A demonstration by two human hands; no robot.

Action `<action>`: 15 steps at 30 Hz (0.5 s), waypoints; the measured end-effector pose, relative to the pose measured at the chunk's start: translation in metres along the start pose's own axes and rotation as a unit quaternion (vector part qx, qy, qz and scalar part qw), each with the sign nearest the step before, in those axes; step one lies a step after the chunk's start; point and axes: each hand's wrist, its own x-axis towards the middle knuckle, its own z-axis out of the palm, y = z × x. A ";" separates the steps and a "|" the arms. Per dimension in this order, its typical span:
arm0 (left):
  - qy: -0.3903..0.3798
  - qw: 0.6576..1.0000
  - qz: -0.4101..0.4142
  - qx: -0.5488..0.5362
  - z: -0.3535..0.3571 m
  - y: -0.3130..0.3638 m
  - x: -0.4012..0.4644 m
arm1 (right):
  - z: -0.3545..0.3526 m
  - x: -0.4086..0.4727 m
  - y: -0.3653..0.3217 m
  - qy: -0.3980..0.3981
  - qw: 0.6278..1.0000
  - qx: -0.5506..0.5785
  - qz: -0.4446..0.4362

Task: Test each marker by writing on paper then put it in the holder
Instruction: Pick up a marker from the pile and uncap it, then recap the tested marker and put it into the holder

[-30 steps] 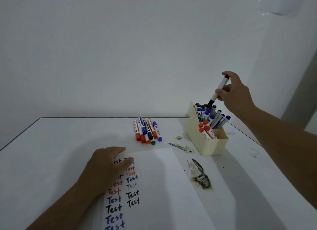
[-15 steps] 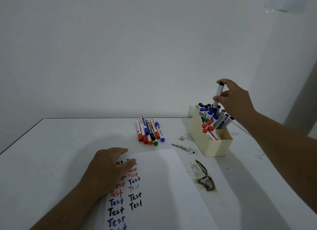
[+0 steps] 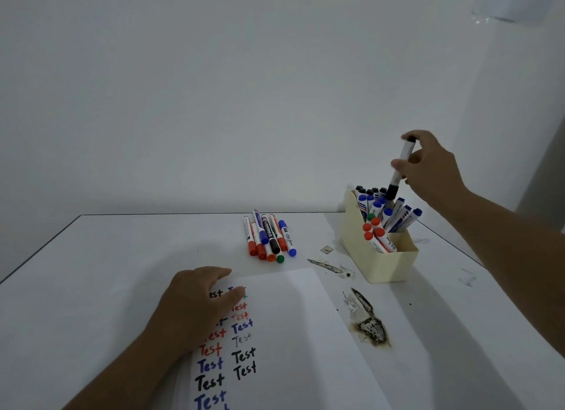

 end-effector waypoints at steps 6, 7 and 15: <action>0.002 1.000 -0.003 -0.004 -0.002 0.002 -0.001 | 0.000 0.014 -0.007 0.050 0.997 0.047 -0.021; 0.002 1.000 -0.003 -0.003 -0.002 0.002 -0.001 | 0.003 0.015 -0.005 0.036 0.998 0.040 -0.019; 0.002 1.000 0.003 0.002 -0.002 0.000 0.001 | 0.031 0.012 0.014 -0.081 0.997 -0.016 0.006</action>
